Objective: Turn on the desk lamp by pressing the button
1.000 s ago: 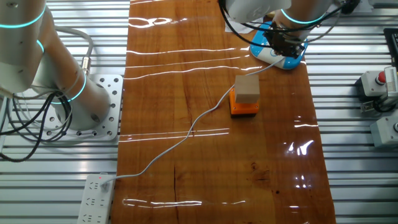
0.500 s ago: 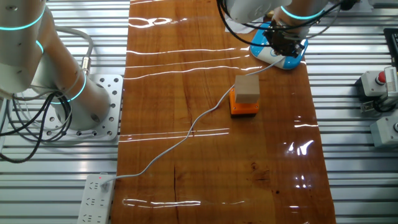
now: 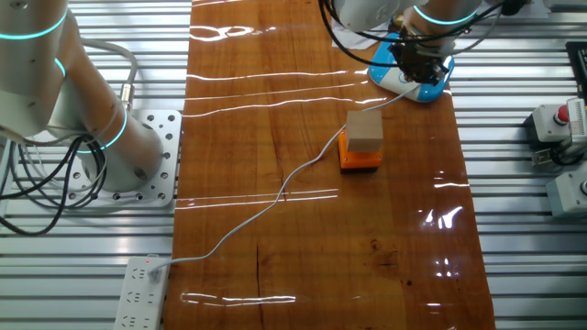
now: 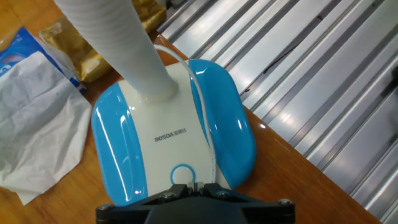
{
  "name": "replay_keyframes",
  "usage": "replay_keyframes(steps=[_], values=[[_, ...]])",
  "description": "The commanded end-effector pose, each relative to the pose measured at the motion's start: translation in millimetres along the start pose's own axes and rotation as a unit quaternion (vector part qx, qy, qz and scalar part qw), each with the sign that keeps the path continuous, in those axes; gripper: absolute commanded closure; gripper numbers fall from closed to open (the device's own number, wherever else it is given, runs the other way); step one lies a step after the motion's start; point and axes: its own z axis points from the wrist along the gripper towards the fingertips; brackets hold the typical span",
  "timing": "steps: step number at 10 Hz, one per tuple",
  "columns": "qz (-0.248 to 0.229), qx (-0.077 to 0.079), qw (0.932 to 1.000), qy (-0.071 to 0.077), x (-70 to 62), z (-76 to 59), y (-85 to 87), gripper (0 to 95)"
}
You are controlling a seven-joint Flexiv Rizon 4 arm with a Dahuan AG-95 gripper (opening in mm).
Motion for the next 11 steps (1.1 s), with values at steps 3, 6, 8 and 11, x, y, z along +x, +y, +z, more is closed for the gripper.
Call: replay_keyframes(steps=[3, 6, 8, 11], values=[[-0.098, 0.002, 0.9949, 0.026, -0.4, 0.2, -0.3, 95.0], [-0.103, 0.0, 0.9944, 0.023, 5.9, -2.5, -3.0, 95.0], [-0.095, -0.005, 0.9953, 0.016, 3.9, -0.4, -1.3, 95.0], [-0.086, -0.005, 0.9962, 0.016, -1.3, 4.0, 4.6, 95.0]])
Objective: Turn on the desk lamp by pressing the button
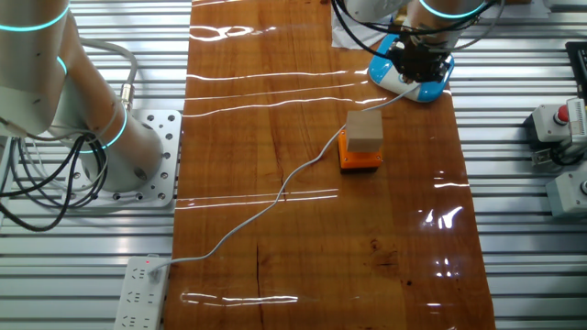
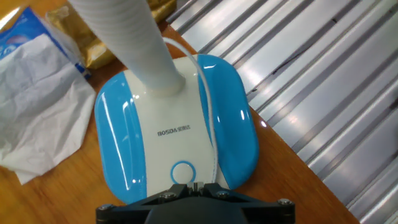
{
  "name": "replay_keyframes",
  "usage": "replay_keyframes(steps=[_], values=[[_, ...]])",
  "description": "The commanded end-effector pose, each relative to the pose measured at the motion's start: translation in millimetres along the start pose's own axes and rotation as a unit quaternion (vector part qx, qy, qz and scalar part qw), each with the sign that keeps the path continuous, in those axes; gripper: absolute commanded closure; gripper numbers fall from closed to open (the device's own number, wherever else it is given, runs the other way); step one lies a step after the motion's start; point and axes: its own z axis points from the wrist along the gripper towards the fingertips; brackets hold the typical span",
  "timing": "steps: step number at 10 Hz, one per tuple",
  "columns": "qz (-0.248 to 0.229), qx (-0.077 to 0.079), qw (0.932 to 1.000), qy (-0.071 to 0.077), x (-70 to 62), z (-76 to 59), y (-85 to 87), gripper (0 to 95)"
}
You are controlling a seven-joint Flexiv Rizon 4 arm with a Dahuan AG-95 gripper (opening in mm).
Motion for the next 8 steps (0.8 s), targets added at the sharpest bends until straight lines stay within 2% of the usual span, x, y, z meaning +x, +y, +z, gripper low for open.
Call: replay_keyframes(steps=[1, 3, 8], values=[[0.012, 0.005, 0.9999, 0.007, -3.7, 6.2, 6.7, 95.0], [0.012, 0.006, 0.9999, 0.007, -3.7, 12.4, 14.4, 95.0], [0.015, 0.012, 0.9998, 0.01, -8.0, 16.3, 16.6, 95.0]])
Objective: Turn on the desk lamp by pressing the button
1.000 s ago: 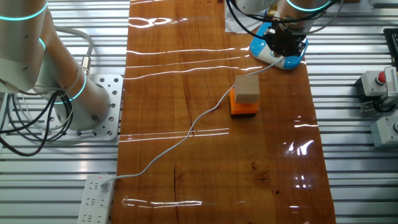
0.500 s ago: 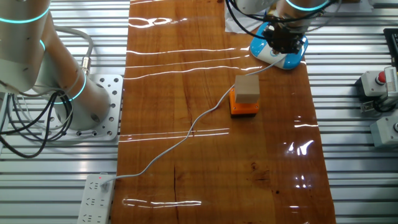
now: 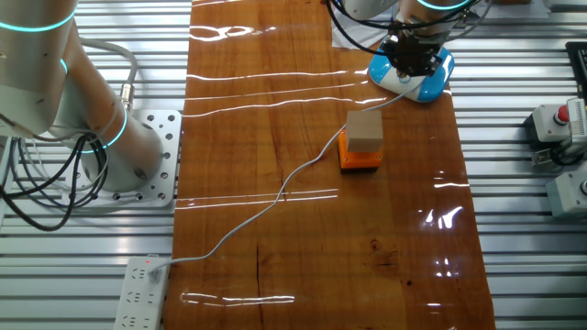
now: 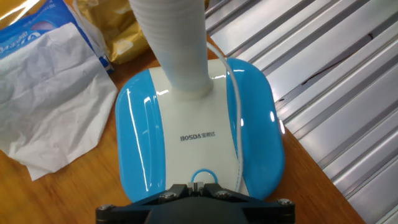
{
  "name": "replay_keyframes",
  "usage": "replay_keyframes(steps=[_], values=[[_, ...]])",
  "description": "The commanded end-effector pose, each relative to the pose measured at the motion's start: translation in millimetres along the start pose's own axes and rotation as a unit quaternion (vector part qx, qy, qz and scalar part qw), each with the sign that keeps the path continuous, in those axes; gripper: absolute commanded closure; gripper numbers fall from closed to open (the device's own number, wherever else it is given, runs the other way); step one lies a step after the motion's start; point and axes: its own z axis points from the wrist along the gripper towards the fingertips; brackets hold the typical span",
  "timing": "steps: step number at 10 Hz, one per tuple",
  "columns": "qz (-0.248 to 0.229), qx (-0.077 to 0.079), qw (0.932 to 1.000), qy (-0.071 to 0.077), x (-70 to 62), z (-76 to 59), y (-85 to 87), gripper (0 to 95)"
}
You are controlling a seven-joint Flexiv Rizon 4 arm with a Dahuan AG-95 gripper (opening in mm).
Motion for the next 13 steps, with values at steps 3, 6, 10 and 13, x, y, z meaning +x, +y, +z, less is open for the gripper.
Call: replay_keyframes(steps=[3, 6, 10, 13], values=[[0.006, 0.012, 0.9999, 0.006, -0.8, 2.3, 0.8, 95.0], [0.012, 0.019, 0.9997, 0.007, -1.8, 2.4, -0.3, 95.0], [0.005, 0.023, 0.9997, 0.008, -3.7, 5.7, -3.3, 95.0], [0.002, 0.027, 0.9996, 0.012, -3.2, 6.9, -3.6, 95.0]])
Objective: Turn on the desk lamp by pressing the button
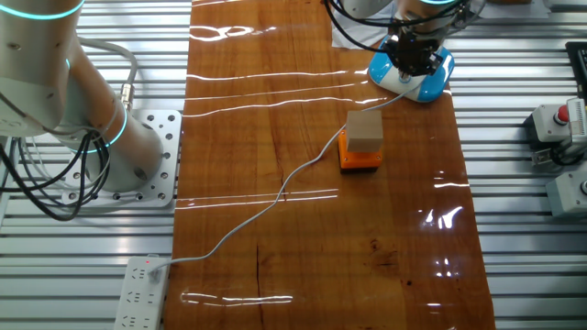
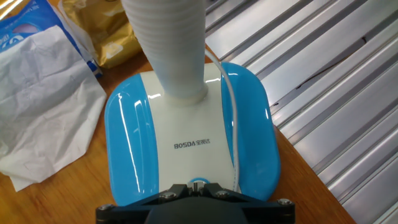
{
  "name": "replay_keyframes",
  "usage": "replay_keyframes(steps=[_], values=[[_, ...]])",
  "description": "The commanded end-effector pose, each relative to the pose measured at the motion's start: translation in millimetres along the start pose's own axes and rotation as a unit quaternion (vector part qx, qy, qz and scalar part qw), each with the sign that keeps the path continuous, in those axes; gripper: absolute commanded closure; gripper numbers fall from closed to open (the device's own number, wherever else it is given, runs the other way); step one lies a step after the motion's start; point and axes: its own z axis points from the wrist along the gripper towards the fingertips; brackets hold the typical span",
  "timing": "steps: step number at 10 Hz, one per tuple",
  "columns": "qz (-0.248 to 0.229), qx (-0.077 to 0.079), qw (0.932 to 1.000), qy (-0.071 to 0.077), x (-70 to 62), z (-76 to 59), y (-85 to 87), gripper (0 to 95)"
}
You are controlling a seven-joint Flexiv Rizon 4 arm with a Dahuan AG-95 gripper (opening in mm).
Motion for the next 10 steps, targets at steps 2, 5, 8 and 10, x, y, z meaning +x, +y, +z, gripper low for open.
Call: replay_keyframes(steps=[2, 5, 8, 10], values=[[-0.003, 0.003, 1.0, 0.001, 0.9, 0.6, -0.7, 95.0], [-0.001, 0.005, 1.0, 0.0, 1.5, 1.4, -1.0, 95.0], [0.0, 0.006, 1.0, -0.001, 2.8, 0.9, -1.9, 95.0], [0.001, 0.007, 1.0, -0.002, 2.7, 1.6, -2.3, 95.0]])
